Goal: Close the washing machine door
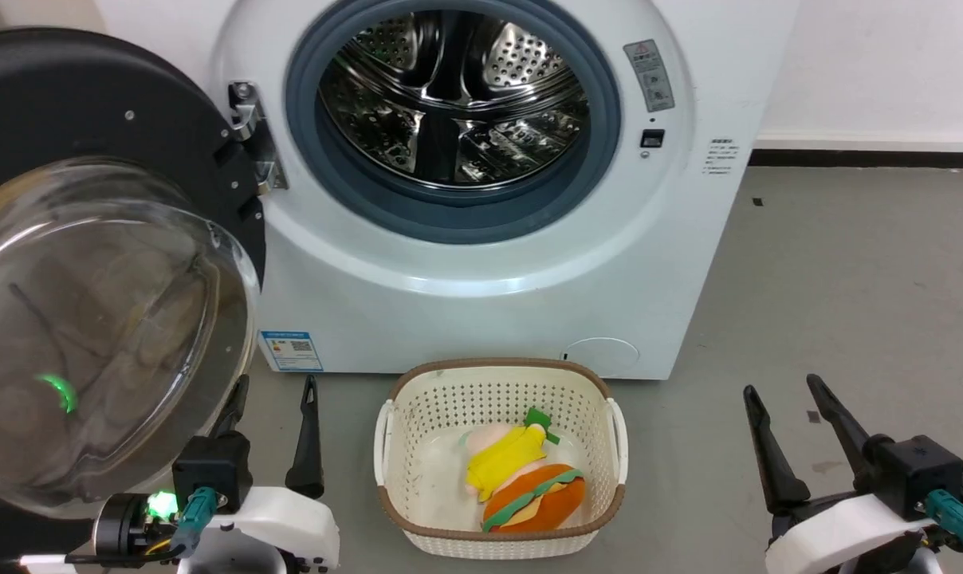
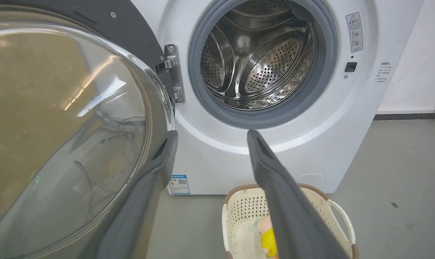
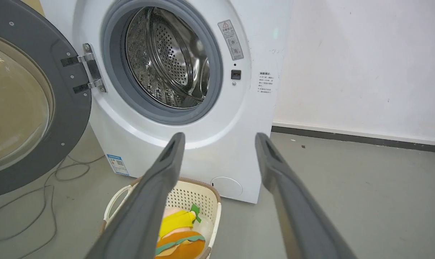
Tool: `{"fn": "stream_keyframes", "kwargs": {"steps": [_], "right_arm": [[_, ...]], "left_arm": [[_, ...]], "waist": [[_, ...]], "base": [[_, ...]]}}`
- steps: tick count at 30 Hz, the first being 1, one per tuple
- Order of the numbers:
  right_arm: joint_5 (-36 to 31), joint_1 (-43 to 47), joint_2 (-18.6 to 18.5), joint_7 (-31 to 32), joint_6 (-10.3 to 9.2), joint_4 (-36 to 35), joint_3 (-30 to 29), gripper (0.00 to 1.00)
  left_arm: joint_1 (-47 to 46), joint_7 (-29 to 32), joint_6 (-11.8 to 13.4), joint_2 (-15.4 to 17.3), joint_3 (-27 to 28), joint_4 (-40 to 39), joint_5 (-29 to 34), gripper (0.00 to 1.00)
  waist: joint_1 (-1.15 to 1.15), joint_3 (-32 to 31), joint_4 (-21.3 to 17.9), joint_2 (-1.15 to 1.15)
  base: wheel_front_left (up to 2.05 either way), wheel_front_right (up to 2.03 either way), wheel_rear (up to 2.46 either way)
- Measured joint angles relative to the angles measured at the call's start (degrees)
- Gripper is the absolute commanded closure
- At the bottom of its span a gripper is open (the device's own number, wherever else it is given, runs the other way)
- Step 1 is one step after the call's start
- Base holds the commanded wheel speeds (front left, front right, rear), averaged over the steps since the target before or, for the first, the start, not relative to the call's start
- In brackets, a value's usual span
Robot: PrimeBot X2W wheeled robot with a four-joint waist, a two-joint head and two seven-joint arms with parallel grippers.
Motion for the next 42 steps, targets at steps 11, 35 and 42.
{"fn": "stream_keyframes", "kwargs": {"steps": [11, 35, 42], "right_arm": [[1.5, 0.0, 0.0, -1.3, 0.00, -0.7, -0.5, 0.00], [5.1, 0.7, 0.0, -4.0, 0.00, -2.3, -2.1, 0.00], [5.7, 0.7, 0.0, -4.9, 0.00, -2.7, -2.8, 0.00]], "left_arm": [[-0.1, -1.3, 1.0, 0.0, 1.8, -0.7, -1.0, 0.00], [-2.4, -4.1, -0.4, 0.0, 16.6, -4.3, -11.2, 0.00], [-5.1, -4.9, -3.2, 0.0, 23.9, -3.3, -18.0, 0.00]], "waist": [[0.00, 0.3, 3.2, 0.00], [0.00, 1.6, 11.2, 0.00], [0.00, 2.6, 12.5, 0.00]], "base": [[0.00, 0.00, 0.00], [0.00, 0.00, 0.00], [0.00, 0.00, 0.00]]}}
